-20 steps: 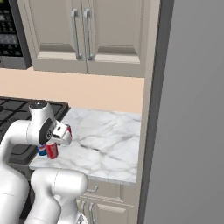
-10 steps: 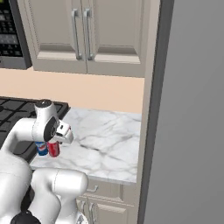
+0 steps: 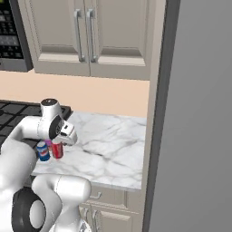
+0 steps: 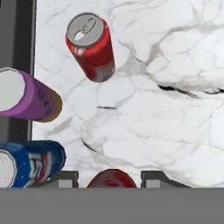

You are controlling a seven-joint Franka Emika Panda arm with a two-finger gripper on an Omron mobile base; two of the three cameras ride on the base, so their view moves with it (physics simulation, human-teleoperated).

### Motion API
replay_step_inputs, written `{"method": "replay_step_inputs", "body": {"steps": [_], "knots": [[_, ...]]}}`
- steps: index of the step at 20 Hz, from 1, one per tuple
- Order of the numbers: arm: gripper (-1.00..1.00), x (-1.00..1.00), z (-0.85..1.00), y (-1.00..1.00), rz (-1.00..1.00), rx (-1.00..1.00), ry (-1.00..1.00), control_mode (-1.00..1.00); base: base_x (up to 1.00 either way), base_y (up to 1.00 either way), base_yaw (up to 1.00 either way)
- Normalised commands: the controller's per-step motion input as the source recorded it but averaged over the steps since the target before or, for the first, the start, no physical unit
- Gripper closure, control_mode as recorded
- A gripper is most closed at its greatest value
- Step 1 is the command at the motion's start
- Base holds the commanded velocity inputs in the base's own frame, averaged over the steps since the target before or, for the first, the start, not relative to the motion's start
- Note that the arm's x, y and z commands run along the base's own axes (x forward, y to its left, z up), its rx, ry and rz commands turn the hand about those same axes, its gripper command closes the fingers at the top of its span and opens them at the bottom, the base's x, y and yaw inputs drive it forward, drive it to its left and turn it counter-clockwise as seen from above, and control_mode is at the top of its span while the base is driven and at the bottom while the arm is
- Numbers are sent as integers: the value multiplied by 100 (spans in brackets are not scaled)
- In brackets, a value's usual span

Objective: Four empty soda cans are scattered around the kitchen. Gather all the cans and cluster them next to the stove for recycling.

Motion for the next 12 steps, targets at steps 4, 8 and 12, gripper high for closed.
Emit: {"method": "replay_step_inputs", "body": {"steps": [4, 8, 12], "knots": [[100, 0, -42, 9, 0, 0, 0, -100, 0, 0, 0], [100, 0, -44, 5, 0, 0, 0, -100, 0, 0, 0], [100, 0, -40, 3, 0, 0, 0, -100, 0, 0, 0]]}}
